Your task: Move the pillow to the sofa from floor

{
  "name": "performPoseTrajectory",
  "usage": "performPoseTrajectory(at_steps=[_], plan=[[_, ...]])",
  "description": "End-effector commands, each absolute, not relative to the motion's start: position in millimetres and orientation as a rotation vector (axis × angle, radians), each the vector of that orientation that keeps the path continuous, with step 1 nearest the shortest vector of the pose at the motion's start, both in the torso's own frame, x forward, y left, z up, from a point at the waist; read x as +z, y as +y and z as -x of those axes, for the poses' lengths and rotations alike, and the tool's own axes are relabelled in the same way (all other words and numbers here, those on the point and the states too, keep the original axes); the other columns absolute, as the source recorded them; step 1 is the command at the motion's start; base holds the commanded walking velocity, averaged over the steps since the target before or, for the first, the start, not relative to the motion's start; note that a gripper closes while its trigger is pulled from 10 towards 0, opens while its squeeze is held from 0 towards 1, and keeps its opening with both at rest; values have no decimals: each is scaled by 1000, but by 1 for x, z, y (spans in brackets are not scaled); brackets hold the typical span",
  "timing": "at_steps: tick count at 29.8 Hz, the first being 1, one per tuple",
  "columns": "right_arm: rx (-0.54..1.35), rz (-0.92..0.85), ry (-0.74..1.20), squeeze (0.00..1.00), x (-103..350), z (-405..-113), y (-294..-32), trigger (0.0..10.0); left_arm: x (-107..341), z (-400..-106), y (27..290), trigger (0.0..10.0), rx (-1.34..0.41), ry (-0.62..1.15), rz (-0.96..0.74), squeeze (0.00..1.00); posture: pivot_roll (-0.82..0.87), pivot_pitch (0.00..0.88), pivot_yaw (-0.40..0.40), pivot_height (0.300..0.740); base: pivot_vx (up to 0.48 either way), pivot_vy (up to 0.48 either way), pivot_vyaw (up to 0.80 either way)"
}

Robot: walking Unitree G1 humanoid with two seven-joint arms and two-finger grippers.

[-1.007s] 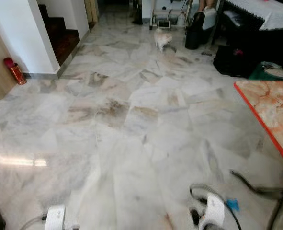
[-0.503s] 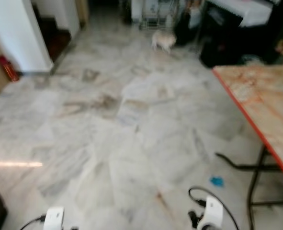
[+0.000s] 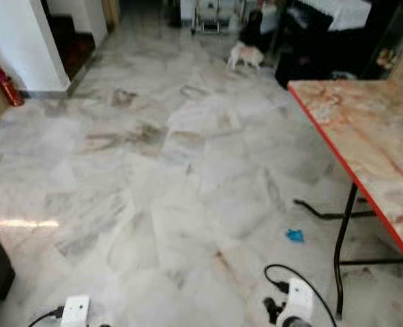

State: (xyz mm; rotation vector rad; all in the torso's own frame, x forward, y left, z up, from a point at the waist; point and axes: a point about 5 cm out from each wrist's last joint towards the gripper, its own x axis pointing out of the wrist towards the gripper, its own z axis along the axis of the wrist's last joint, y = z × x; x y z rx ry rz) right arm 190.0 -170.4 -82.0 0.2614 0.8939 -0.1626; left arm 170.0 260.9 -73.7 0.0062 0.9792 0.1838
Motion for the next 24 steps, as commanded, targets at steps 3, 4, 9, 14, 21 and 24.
performPoseTrajectory(at_steps=[3, 4, 9, 14, 21, 24], plan=[[-183, -248, 898, 0, -82, -187, -179, 10000, -76, -168, 257, 10000, 164, 995, -10, 0, -61, 0, -22, 740, -325, 0, 0], [-183, -249, 899, 0, -82, -187, -179, 10000, -76, -168, 257, 10000, 164, 996, -10, 0, -61, 0, -22, 740, -322, 0, 0], [-182, -249, 900, 0, -83, -187, -179, 10000, -76, -167, 257, 10000, 161, 997, -12, 0, -62, 0, -21, 740, -324, 0, 0], [-180, -250, 901, 0, -83, -187, -178, 10000, -76, -167, 258, 10000, 161, 998, -12, 0, -63, 0, -20, 740, -325, 0, 0], [-180, -253, 901, 0, -83, -187, -178, 10000, -76, -167, 258, 10000, 160, 999, -15, 0, -63, 0, -18, 740, -327, 0, 0], [-179, -256, 901, 0, -83, -187, -177, 10000, -76, -167, 258, 10000, 160, 998, -14, 0, -64, 0, -17, 740, -326, 0, 0]])
